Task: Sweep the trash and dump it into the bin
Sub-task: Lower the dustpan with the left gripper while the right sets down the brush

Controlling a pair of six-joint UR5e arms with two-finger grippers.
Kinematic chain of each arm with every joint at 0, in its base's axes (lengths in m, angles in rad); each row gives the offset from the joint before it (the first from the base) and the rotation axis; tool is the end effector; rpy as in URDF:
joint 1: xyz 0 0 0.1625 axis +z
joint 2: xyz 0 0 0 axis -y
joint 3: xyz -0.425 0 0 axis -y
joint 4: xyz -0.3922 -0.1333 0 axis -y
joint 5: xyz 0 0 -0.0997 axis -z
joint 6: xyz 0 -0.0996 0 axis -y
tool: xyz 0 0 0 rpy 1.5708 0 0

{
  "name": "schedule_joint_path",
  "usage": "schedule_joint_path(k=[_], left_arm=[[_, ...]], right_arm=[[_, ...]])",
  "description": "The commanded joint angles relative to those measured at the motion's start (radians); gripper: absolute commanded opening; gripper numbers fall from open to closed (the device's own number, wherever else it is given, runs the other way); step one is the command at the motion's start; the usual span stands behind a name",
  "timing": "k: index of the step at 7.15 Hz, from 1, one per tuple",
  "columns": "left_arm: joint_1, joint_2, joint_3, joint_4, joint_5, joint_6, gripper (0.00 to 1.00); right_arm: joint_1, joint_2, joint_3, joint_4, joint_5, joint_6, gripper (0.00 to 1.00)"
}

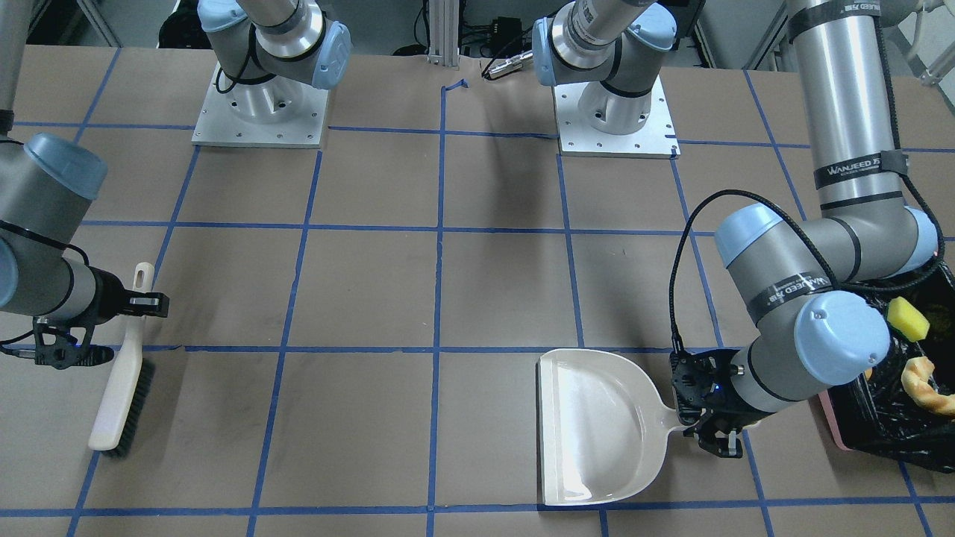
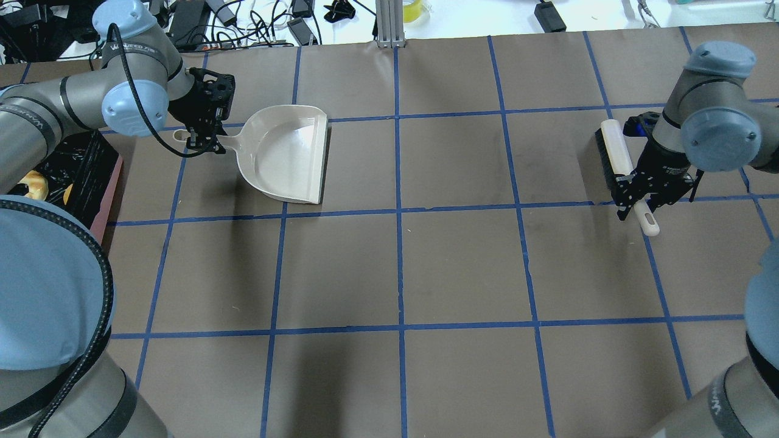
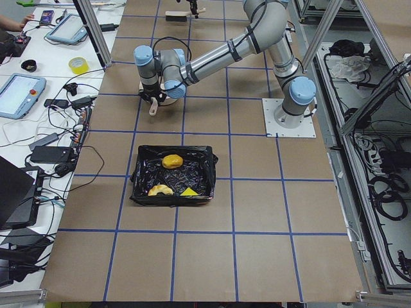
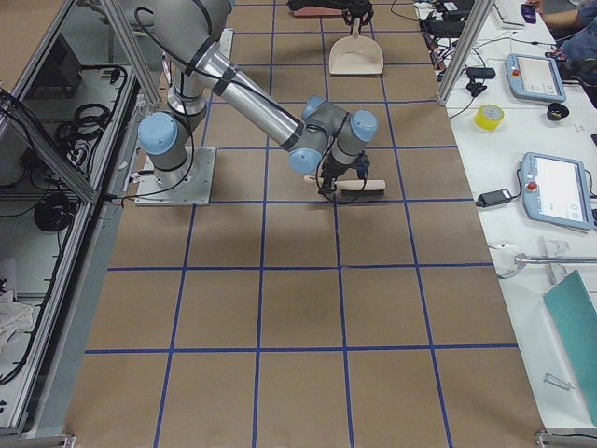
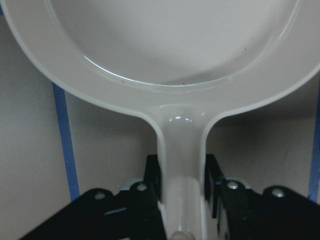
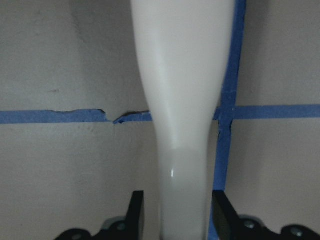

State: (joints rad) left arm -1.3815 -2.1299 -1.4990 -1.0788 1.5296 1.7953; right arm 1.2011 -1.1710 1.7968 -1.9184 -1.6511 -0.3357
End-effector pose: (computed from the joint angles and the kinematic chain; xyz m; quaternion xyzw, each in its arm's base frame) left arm -0.0085 -0.6860 0.2401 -0.7193 -0.6944 0.0185 0.0093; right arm -0.0826 -0.5599 0.2014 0.0113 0.9895 0.1437 0.0105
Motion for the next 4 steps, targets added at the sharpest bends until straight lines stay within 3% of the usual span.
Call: schedule_joint_path(k=[1, 2, 4], left_arm=[[-0.001, -0.001, -0.012, -0.001, -0.008, -0.002, 0.53], [-0.001, 0.005, -0.024, -0.001, -0.009, -0.004, 0.59], [-0.001, 0.011, -0.023, -0.003, -0.008, -0.008, 0.66]], right_arm=[[0.0, -0.016, -0.008, -0.025, 0.078, 0.009, 1.0], [-0.001, -0.047, -0.034, -0.025, 0.091, 0.001, 1.0], [0.0, -0.203, -0.077, 0.104, 0.124, 0.001, 1.0]])
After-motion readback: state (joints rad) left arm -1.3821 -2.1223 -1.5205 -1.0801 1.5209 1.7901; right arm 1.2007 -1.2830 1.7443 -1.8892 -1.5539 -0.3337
